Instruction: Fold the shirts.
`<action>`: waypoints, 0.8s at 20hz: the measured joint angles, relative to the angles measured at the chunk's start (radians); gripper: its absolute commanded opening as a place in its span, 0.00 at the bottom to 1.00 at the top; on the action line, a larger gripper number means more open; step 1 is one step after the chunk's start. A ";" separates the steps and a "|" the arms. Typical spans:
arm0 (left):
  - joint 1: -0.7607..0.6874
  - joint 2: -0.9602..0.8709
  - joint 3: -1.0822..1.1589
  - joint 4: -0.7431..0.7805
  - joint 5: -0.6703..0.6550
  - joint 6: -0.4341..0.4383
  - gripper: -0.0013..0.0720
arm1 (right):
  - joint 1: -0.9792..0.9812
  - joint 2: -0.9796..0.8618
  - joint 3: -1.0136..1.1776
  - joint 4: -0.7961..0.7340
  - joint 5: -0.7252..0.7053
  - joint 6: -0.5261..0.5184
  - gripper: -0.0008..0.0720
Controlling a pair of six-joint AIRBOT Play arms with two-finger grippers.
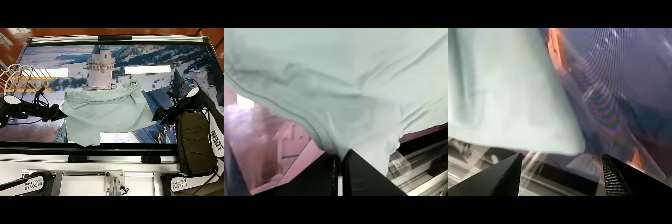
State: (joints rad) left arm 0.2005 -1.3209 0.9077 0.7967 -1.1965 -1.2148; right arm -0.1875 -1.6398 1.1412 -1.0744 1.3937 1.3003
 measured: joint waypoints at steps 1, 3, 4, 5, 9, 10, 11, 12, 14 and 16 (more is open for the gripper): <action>0.000 0.002 0.015 0.000 0.000 0.001 0.06 | 0.010 -0.015 0.000 0.015 -0.002 -0.003 0.62; -0.001 0.007 0.047 -0.002 -0.002 0.004 0.06 | 0.032 -0.041 0.000 0.021 -0.039 -0.004 0.11; -0.002 0.008 0.061 -0.002 -0.003 0.005 0.06 | 0.042 -0.047 0.001 0.025 -0.049 -0.005 0.10; -0.002 0.009 0.080 -0.003 -0.005 0.006 0.06 | 0.055 -0.053 0.007 0.031 -0.061 -0.007 0.10; -0.003 0.022 0.235 -0.003 -0.007 0.011 0.06 | 0.095 -0.012 0.103 0.019 -0.074 -0.048 0.10; -0.006 0.034 0.303 -0.002 -0.007 0.016 0.06 | 0.105 0.017 0.149 0.031 -0.063 -0.061 0.10; -0.012 0.049 0.396 -0.001 -0.003 0.023 0.06 | 0.111 0.059 0.211 0.032 -0.051 -0.074 0.10; -0.019 0.068 0.497 -0.001 0.002 0.027 0.06 | 0.111 0.107 0.279 0.029 -0.050 -0.082 0.10; -0.028 0.114 0.736 -0.008 0.032 0.030 0.06 | 0.116 0.217 0.439 0.029 -0.068 -0.093 0.10; -0.036 0.168 0.966 -0.008 0.079 0.030 0.06 | 0.119 0.341 0.600 0.034 -0.116 -0.100 0.10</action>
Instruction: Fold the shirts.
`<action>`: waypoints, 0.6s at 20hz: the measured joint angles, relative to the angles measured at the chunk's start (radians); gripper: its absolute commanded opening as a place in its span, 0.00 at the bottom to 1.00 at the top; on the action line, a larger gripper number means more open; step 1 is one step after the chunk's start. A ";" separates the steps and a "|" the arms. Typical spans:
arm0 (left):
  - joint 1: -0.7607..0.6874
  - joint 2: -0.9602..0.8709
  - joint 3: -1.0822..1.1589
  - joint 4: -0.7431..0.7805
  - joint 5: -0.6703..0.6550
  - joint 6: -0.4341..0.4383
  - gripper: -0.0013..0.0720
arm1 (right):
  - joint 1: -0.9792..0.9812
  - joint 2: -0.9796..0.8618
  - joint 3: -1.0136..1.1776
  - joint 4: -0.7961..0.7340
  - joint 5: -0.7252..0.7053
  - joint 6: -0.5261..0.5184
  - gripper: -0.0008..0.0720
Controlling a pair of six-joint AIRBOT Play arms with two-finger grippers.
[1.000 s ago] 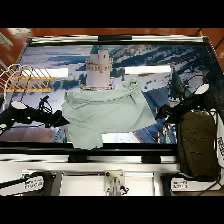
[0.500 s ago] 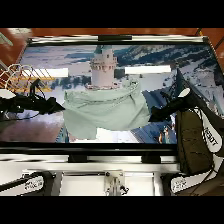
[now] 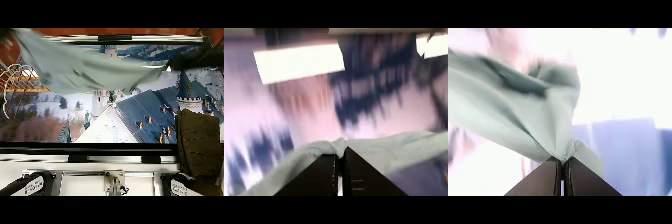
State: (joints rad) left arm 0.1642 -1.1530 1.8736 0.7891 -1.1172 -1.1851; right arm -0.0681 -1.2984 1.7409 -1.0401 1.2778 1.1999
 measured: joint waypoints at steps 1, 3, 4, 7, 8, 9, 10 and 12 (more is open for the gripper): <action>-0.003 0.038 0.090 -0.002 0.031 0.000 0.06 | -0.001 0.065 0.072 -0.006 -0.020 -0.002 0.10; -0.005 0.125 0.180 -0.002 0.087 -0.001 0.06 | 0.000 0.190 0.173 -0.006 -0.066 -0.006 0.10; -0.006 0.174 0.190 0.002 0.104 -0.003 0.06 | 0.001 0.251 0.205 -0.010 -0.077 -0.006 0.10; -0.009 0.325 0.138 0.016 0.135 -0.004 0.06 | 0.001 0.389 0.255 -0.042 -0.064 0.010 0.10; -0.009 0.366 0.112 0.031 0.142 -0.005 0.06 | 0.001 0.423 0.263 -0.052 -0.039 0.020 0.10; -0.009 0.396 0.092 0.055 0.143 -0.013 0.06 | 0.001 0.452 0.270 -0.067 -0.005 0.034 0.10; -0.009 0.422 0.074 0.085 0.147 -0.030 0.06 | 0.001 0.471 0.274 -0.087 0.034 0.050 0.10; -0.009 0.446 0.049 0.155 0.148 -0.063 0.06 | 0.001 0.486 0.271 -0.128 0.126 0.091 0.10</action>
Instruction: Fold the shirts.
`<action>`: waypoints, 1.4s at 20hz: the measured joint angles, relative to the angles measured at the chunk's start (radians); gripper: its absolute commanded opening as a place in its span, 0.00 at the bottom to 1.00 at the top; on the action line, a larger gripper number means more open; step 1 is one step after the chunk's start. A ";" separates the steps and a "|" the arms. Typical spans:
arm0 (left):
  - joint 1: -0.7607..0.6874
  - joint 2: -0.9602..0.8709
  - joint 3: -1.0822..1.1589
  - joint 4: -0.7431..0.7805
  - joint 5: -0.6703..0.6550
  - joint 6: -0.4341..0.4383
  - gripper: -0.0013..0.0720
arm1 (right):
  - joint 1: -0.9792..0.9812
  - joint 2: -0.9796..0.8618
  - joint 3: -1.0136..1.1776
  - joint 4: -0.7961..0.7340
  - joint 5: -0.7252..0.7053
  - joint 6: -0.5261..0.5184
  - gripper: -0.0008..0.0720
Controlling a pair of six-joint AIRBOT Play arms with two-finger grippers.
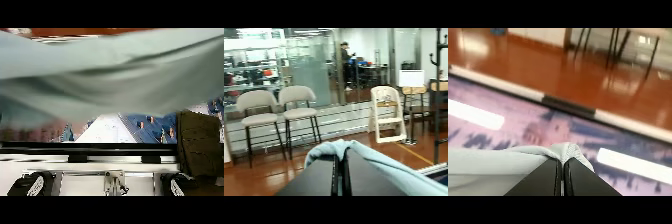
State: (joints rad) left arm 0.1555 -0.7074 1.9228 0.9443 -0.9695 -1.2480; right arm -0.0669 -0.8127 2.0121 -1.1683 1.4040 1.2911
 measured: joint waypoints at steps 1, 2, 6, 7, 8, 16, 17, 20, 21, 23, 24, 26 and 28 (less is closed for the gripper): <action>0.000 0.001 -0.016 0.036 -0.016 -0.011 0.06 | 0.000 -0.001 -0.007 -0.010 0.048 0.023 0.10; 0.000 -0.002 -0.037 0.069 -0.038 -0.020 0.06 | 0.000 -0.011 -0.020 -0.013 0.094 0.049 0.10; 0.000 -0.072 -0.196 0.134 -0.121 -0.039 0.06 | 0.000 -0.112 -0.156 -0.028 0.217 0.116 0.10; 0.000 -0.100 -0.243 0.145 -0.132 -0.041 0.06 | 0.000 -0.148 -0.204 -0.027 0.215 0.119 0.10; 0.000 -0.135 -0.294 0.152 -0.142 -0.043 0.06 | 0.000 -0.193 -0.256 -0.027 0.198 0.119 0.10; 0.000 -0.560 -0.467 0.074 -0.103 -0.048 0.07 | 0.002 -0.644 -0.408 0.118 -0.255 0.156 0.10; 0.000 -0.609 -0.470 0.053 -0.077 -0.048 0.07 | 0.002 -0.684 -0.411 0.151 -0.325 0.157 0.10; -0.003 -0.742 -0.476 -0.030 0.010 -0.048 0.07 | 0.002 -0.782 -0.417 0.221 -0.506 0.163 0.10; -0.006 -0.777 -0.477 -0.052 0.033 -0.048 0.07 | 0.002 -0.810 -0.418 0.235 -0.541 0.163 0.10; -0.018 -0.840 -0.478 -0.089 0.070 -0.048 0.07 | 0.010 -0.856 -0.418 0.248 -0.576 0.163 0.10; -0.024 -0.864 -0.479 -0.098 0.077 -0.049 0.07 | 0.018 -0.878 -0.419 0.253 -0.578 0.164 0.10; -0.032 -0.898 -0.479 -0.115 0.075 -0.062 0.36 | 0.035 -0.908 -0.420 0.262 -0.567 0.167 0.44; -0.027 -0.915 -0.473 -0.121 0.029 -0.084 0.67 | 0.038 -0.915 -0.418 0.276 -0.537 0.171 0.81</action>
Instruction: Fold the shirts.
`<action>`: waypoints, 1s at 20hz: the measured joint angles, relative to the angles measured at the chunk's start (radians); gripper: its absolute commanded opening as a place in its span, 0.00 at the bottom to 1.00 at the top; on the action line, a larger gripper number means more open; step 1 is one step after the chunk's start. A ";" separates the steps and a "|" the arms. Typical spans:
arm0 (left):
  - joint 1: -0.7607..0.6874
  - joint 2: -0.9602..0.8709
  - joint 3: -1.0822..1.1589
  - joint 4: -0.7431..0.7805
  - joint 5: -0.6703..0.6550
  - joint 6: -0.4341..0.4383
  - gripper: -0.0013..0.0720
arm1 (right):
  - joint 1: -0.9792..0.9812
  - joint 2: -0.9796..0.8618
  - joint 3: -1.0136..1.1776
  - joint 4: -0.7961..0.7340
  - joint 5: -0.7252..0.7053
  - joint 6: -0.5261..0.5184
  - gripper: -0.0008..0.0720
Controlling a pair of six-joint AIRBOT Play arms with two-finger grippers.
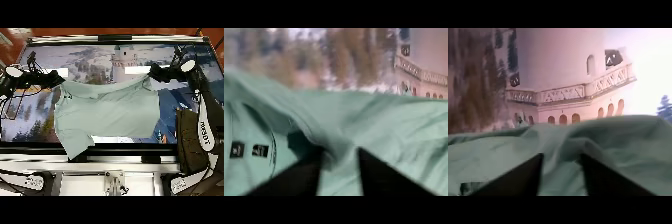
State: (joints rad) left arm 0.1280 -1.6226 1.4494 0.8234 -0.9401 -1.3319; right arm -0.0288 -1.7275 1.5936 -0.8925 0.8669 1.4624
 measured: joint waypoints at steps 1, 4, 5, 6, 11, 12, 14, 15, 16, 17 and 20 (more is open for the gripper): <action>0.013 -0.005 0.012 -0.004 -0.048 -0.008 0.65 | -0.006 0.009 0.001 0.003 0.028 0.000 0.81; 0.091 -0.012 0.058 -0.005 -0.261 -0.061 0.59 | -0.058 0.082 0.002 -0.067 0.187 -0.004 0.71; 0.124 -0.011 0.068 -0.003 -0.351 -0.088 0.59 | -0.082 0.112 0.001 -0.116 0.262 -0.005 0.71; 0.153 -0.005 0.070 0.019 -0.436 -0.109 0.59 | -0.110 0.147 -0.002 -0.169 0.348 -0.010 0.71; 0.233 0.150 -0.137 0.198 -0.644 -0.105 0.59 | -0.268 0.354 -0.175 -0.303 0.606 -0.053 0.71; 0.241 0.190 -0.217 0.220 -0.624 -0.094 0.59 | -0.288 0.391 -0.229 -0.309 0.613 -0.055 0.71; 0.248 0.246 -0.361 0.245 -0.575 -0.073 0.59 | -0.313 0.450 -0.333 -0.319 0.621 -0.061 0.71; 0.252 0.261 -0.416 0.251 -0.550 -0.060 0.59 | -0.318 0.470 -0.378 -0.311 0.626 -0.062 0.71; 0.254 0.273 -0.460 0.257 -0.525 -0.045 0.59 | -0.322 0.484 -0.413 -0.292 0.627 -0.064 0.71; 0.256 0.282 -0.497 0.260 -0.505 -0.029 0.59 | -0.326 0.494 -0.444 -0.271 0.624 -0.066 0.71; 0.258 0.293 -0.553 0.272 -0.447 0.005 0.59 | -0.332 0.510 -0.494 -0.222 0.600 -0.069 0.71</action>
State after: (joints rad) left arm 0.3859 -1.3293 0.8963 1.0954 -1.3876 -1.3270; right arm -0.3603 -1.2179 1.0996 -1.1145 1.4670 1.3930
